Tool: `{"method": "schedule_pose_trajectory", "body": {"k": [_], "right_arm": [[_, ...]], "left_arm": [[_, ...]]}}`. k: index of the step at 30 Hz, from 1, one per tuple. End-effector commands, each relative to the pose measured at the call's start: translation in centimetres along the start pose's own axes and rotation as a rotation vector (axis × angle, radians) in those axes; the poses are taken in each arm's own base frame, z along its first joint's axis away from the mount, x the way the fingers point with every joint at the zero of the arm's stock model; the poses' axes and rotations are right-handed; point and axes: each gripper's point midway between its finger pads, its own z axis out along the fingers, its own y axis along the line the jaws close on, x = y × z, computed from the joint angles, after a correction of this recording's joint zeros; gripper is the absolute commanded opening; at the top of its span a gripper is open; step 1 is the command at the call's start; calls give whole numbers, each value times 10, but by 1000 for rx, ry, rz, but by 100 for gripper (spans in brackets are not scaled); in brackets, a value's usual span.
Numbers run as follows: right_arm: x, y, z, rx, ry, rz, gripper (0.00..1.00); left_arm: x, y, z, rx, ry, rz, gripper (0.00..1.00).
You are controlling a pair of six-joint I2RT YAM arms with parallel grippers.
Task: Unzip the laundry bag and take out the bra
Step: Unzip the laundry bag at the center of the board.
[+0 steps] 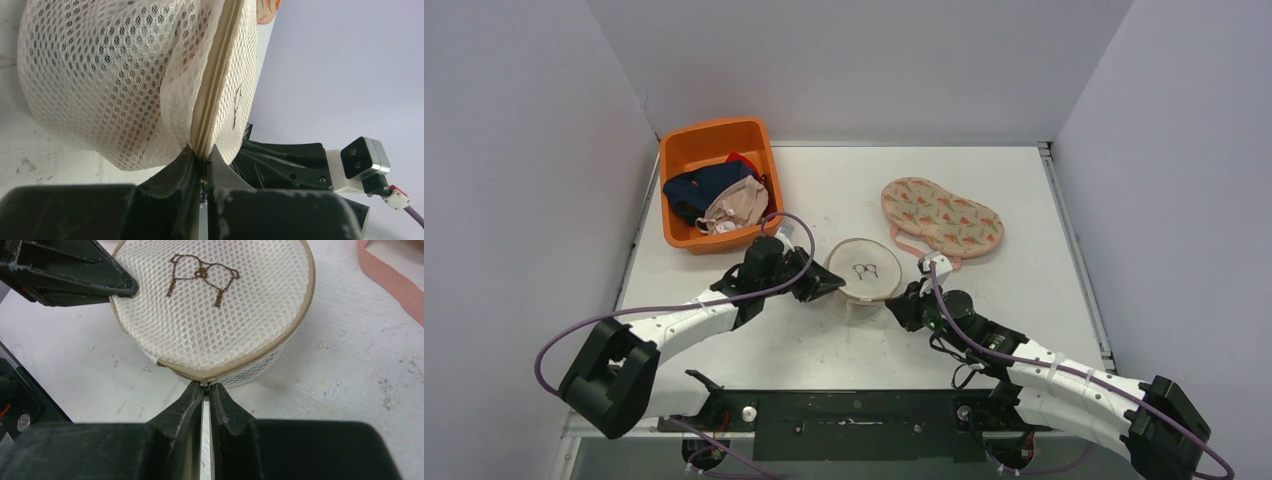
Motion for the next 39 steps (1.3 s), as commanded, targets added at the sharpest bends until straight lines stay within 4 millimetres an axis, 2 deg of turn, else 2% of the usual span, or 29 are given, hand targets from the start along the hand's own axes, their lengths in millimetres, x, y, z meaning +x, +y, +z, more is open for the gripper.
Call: {"method": "schedule_pose_trajectory", "body": {"k": [1, 8, 9, 11, 12, 14, 17, 20, 25, 29, 32, 39], "right_arm": [[-1, -2, -5, 18, -22, 25, 5], [-1, 13, -6, -23, -36, 71, 5], [-3, 16, -6, -33, -46, 80, 5], [-3, 21, -4, -42, -53, 92, 5], [-3, 22, -3, -41, -58, 97, 5], [-2, 23, -1, -34, -58, 102, 5], [-2, 23, 3, -26, -60, 107, 5], [-5, 27, 5, -33, -66, 113, 5], [-11, 37, 13, -50, -62, 106, 5], [-14, 42, 19, -59, -61, 96, 5], [-15, 46, 23, -70, -58, 88, 5], [-18, 57, 23, -111, -49, 79, 5]], "left_arm": [[-20, -36, 13, 90, -23, 104, 0], [-41, -61, 38, 95, -51, 184, 0], [-45, -69, 41, 105, -55, 199, 0], [-50, -73, 48, 94, -56, 227, 7], [-51, -71, 50, 77, -58, 234, 15], [-52, -67, 49, 54, -70, 256, 37], [-52, -55, 35, -20, -124, 283, 68], [-43, -38, 19, -55, -130, 298, 79], [-12, -15, -6, -103, -113, 286, 79], [10, -28, -14, -24, -133, 254, 75], [13, -43, -11, 43, -161, 247, 71], [7, -42, 10, 28, -162, 234, 57]]}}
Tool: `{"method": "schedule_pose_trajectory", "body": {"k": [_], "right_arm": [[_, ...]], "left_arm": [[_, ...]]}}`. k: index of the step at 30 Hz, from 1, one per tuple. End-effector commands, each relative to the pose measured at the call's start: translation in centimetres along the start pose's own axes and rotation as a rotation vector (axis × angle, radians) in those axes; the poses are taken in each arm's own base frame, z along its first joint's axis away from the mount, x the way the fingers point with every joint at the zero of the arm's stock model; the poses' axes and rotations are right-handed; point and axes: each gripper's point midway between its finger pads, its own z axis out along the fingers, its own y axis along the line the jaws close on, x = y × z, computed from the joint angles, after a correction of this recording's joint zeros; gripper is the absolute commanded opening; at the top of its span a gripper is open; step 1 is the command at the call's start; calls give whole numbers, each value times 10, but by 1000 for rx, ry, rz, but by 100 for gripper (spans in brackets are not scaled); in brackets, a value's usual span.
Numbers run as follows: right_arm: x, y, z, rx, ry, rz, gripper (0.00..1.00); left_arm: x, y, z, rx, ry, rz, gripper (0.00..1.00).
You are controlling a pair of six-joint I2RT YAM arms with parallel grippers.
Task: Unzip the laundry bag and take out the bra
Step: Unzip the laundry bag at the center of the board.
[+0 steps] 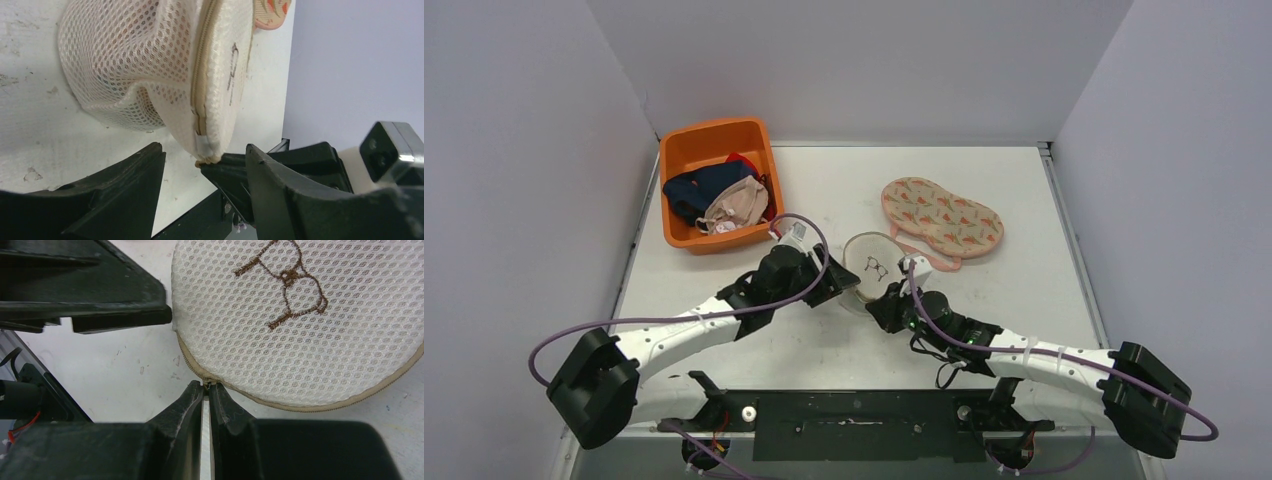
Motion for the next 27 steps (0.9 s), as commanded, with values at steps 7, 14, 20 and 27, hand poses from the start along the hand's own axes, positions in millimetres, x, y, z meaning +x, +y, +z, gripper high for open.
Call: {"method": "schedule_pose_trajectory", "body": {"k": [7, 14, 20, 27], "right_arm": [[-25, 29, -2, -97, -67, -1, 5], [-22, 23, -3, -71, -61, -18, 5], [-19, 11, -9, -29, -68, -23, 5], [-14, -2, -14, 16, -75, -14, 5]], "left_arm": [[-9, -17, 32, 65, -1, -28, 46], [-16, -20, 29, 79, -36, -26, 22], [-17, -16, 29, 75, -37, -20, 0], [-17, -11, 24, 72, -42, -27, 0]]}}
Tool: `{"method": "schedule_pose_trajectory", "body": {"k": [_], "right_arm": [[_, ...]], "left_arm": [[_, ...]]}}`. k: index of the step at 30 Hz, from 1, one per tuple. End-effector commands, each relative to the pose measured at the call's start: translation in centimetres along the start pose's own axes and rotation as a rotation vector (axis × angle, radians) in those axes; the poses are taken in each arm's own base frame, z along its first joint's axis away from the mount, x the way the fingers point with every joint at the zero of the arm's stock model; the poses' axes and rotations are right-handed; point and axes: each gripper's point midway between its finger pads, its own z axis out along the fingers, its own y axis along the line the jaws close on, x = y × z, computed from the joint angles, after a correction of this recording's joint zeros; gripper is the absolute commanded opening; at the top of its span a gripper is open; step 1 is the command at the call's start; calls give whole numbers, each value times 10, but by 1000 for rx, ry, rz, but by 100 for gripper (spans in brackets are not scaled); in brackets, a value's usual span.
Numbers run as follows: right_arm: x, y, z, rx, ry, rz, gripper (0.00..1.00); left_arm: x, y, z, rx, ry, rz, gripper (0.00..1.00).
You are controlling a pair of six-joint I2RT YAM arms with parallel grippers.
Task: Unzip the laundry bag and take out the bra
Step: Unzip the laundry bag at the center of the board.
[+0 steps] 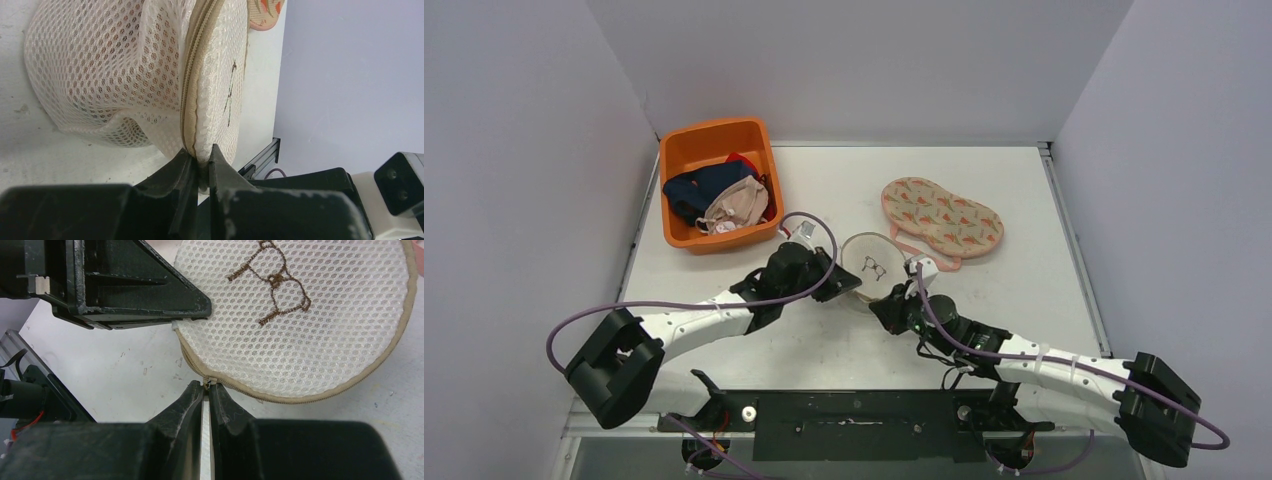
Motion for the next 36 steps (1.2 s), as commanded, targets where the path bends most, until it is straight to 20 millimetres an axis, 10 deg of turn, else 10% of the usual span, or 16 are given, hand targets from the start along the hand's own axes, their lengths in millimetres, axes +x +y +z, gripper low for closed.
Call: {"method": "schedule_pose_trajectory", "body": {"k": [1, 7, 11, 36], "right_arm": [[-4, -4, -4, 15, -36, 3, 5], [-21, 16, -10, -78, -89, 24, 71], [-39, 35, -18, -171, -152, 59, 88], [-82, 93, -29, -639, -248, 194, 75]], "left_arm": [[-19, -15, -7, 49, -67, 15, 0], [-19, -22, -11, 57, -59, -24, 0], [-26, -28, -21, 59, -96, -94, 0], [-57, -53, -81, -42, -234, -301, 0]]}}
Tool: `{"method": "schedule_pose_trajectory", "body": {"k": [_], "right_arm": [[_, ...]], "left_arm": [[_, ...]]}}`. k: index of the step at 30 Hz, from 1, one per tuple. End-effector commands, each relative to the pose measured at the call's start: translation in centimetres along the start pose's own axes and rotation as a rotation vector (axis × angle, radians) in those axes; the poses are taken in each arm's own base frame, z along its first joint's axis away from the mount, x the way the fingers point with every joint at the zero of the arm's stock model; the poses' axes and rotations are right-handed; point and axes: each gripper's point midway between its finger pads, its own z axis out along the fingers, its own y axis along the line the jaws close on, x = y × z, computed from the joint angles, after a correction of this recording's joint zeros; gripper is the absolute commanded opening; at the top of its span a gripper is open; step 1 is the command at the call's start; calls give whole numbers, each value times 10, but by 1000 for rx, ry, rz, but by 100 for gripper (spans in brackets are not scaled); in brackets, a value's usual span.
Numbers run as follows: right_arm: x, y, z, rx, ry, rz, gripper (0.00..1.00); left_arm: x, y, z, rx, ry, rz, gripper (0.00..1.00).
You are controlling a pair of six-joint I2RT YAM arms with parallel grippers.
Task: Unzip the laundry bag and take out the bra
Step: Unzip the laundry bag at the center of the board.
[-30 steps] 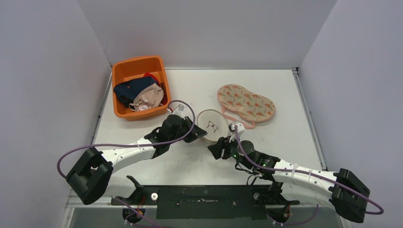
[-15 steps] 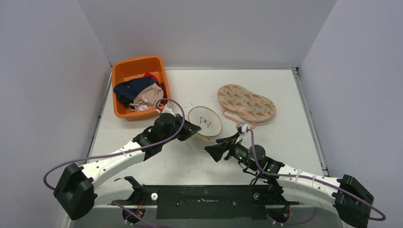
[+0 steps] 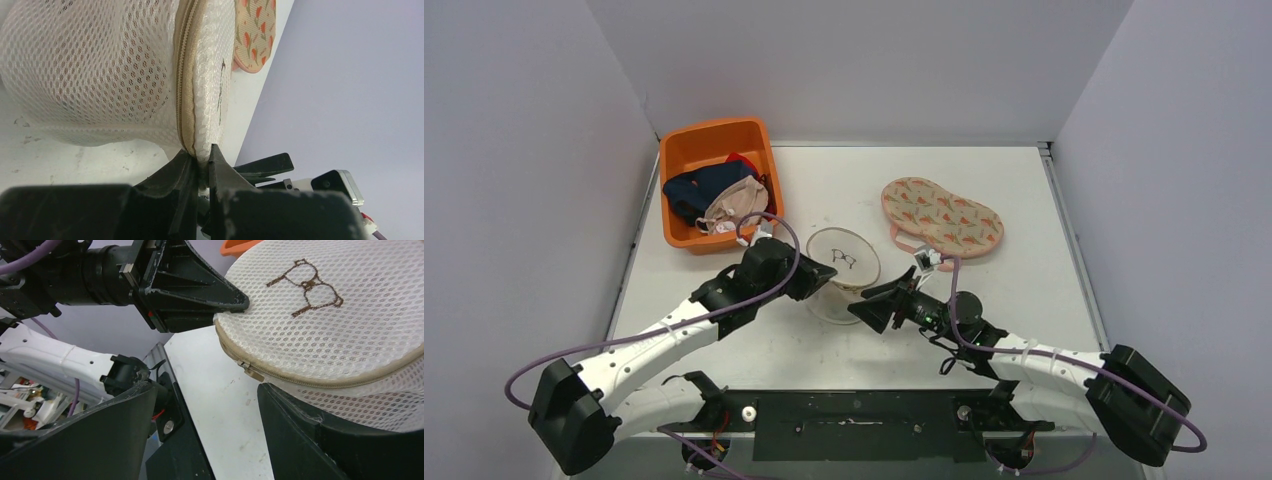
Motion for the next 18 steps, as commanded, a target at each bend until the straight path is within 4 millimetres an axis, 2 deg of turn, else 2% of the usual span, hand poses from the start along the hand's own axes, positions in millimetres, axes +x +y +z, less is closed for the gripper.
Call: {"method": "schedule_pose_trajectory", "body": {"k": [1, 9, 18], "right_arm": [[-30, 44, 9, -181, -66, -8, 75], [-30, 40, 14, -173, -88, 35, 78], [-31, 38, 26, -175, -123, 51, 71]], "left_arm": [[-16, -39, -22, 81, -71, -33, 0], [-24, -40, -32, 62, -119, -63, 0], [-24, -42, -36, 66, -119, -72, 0]]}}
